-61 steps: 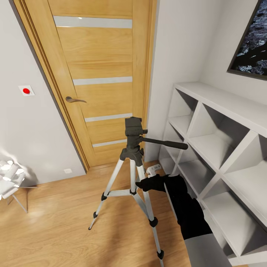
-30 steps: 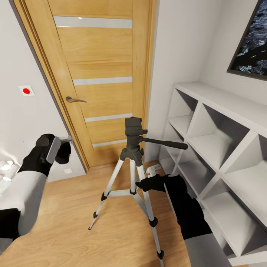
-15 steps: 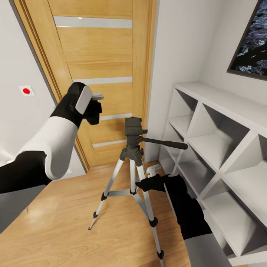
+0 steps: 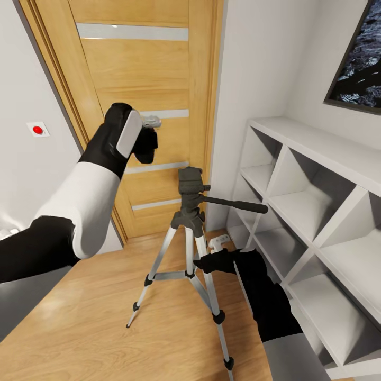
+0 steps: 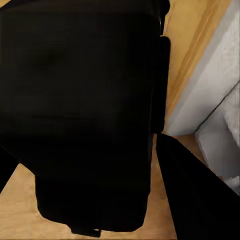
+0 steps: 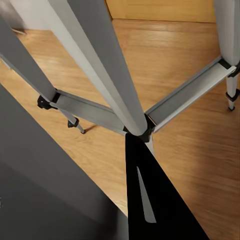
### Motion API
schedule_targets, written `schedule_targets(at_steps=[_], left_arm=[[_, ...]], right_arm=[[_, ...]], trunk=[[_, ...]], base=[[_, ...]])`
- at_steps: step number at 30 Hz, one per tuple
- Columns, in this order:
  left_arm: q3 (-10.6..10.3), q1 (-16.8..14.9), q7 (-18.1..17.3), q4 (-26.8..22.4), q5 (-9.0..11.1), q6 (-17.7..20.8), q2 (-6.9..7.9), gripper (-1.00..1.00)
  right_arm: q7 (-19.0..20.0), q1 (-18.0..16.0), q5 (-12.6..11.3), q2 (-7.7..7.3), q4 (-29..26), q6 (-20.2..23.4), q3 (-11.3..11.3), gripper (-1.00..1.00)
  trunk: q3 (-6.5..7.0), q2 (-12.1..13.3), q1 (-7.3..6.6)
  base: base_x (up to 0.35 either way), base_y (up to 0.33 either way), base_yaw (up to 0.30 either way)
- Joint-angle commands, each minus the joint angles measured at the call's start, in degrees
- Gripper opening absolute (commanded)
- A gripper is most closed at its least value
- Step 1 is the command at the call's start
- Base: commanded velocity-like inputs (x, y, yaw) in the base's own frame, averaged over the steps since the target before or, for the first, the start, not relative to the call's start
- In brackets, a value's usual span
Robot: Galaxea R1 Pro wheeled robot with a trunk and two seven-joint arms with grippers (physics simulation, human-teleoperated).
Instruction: Attach the digital camera to the camera tripod in the bedroom.
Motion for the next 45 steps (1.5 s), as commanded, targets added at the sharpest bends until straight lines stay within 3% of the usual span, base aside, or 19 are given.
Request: schedule_targets(at_steps=[1,2,3,5,7,9,14,18,19,26,30,31,33,34,35,37,38,42,45], left_arm=[[-2.42,-0.04,-3.2,-2.61,-0.12,0.31,0.12,-1.0],[-3.67,-0.04,-5.42,-3.82,-0.14,0.27,0.22,-1.0],[-9.95,-0.08,-22.56,-9.39,-0.39,-0.09,1.89,-1.0],[-11.22,-0.07,-30.27,-10.91,-0.47,-0.21,3.17,-1.0],[-11.86,-0.06,-34.71,-11.6,-0.54,-0.24,4.24,-1.0],[-12.41,-0.05,-35.56,-11.95,-0.75,-0.2,5.48,-1.0],[-14.07,-0.02,-32.19,-12.58,-1.66,-0.11,5.61,-1.0],[-18.98,0.0,-28.51,-13.56,-4.14,0.29,5.81,-1.0],[-22.24,0.02,-27.86,-15.03,-4.67,0.62,6.2,-1.0],[-26.81,0.01,-28.59,-14.87,-4.77,0.78,6.27,-1.0],[-28.37,-0.09,-37.41,-13.58,-4.86,0.73,6.59,-1.0],[-28.7,-0.4,-44.24,-13.18,-5.24,0.61,6.89,-1.0],[-28.94,-1.31,-51.71,-12.74,-5.93,0.42,7.43,-1.0],[-29.16,-2.9,-58.74,-12.42,-7.4,0.22,8.13,-1.0],[-29.25,-3.82,-61.78,-12.27,-8.54,0.14,8.52,-1.0],[-29.4,-6.36,-69.06,-12.05,-13.19,0.02,9.87,-1.0],[-29.47,-8.61,-76.8,-13.49,-21.25,-0.05,12.27,-1.0],[-29.72,-9.42,-80.7,-16.09,-25.84,-0.07,13.42,-1.0],[-29.79,-9.56,-81.38,-16.72,-26.64,-0.08,13.52,-1.0]], right_arm=[[0.48,-0.03,2.05,0.02,0.99,-0.16,-0.05,-1.0],[0.5,-0.03,2.08,0.02,0.98,-0.14,-0.05,-1.0],[0.57,-0.03,2.2,0.02,0.97,-0.11,-0.05,-1.0],[0.61,-0.03,2.2,0.02,0.96,-0.1,-0.05,-1.0],[0.59,-0.03,2.17,0.02,0.99,-0.1,-0.05,-1.0],[0.58,-0.03,2.13,0.02,1.03,-0.14,-0.05,-1.0],[0.57,-0.03,2.12,0.02,1.1,-0.16,-0.05,-1.0],[0.57,-0.03,2.06,0.02,1.13,-0.18,-0.05,-1.0],[0.57,-0.03,2.04,0.02,1.16,-0.17,-0.05,-1.0],[0.63,-0.03,2.03,0.02,1.33,-0.14,-0.05,-1.0],[0.65,-0.03,2.03,0.02,1.43,-0.23,-0.05,-1.0],[0.65,-0.03,2.04,0.02,1.42,-0.25,-0.05,-1.0],[0.65,-0.03,2.07,0.02,1.41,-0.26,-0.05,-1.0],[0.65,-0.03,2.08,0.02,1.41,-0.26,-0.05,-1.0],[0.65,-0.03,2.09,0.02,1.41,-0.26,-0.05,-1.0],[0.65,-0.03,2.1,0.02,1.42,-0.27,-0.05,-1.0],[0.64,-0.03,2.11,0.02,1.42,-0.27,-0.05,-1.0],[0.61,-0.03,2.03,0.02,1.45,-0.33,-0.05,-1.0],[0.59,-0.03,1.98,0.02,1.47,-0.35,-0.05,-1.0]], trunk=[[-0.12,-0.07,0.05],[-0.12,-0.07,0.05],[-0.12,-0.07,0.05],[-0.12,-0.07,0.05],[-0.12,-0.07,0.05],[-0.12,-0.07,0.05],[-0.12,-0.07,0.05],[-0.12,-0.07,0.05],[-0.12,-0.07,0.05],[-0.12,-0.07,0.05],[-0.12,-0.07,0.05],[-0.12,-0.07,0.05],[-0.12,-0.07,0.05],[-0.12,-0.07,0.05],[-0.12,-0.07,0.05],[-0.12,-0.07,0.05],[-0.12,-0.07,0.05],[-0.12,-0.07,0.05],[-0.12,-0.07,0.05]], base=[[0.0,0.0,0.0],[0.0,0.0,0.0],[0.0,0.0,0.0],[0.0,0.0,0.0],[0.0,0.0,0.0],[0.0,0.0,0.0],[0.0,0.0,0.0],[0.0,0.0,0.0],[0.0,0.0,0.0],[0.0,0.0,0.0],[0.0,0.0,0.0],[0.0,0.0,0.0],[0.0,0.0,0.0],[0.0,0.0,0.0],[0.0,0.0,0.0],[0.0,0.0,0.0],[0.0,0.0,0.0],[0.0,0.0,0.0],[0.0,0.0,0.0]])
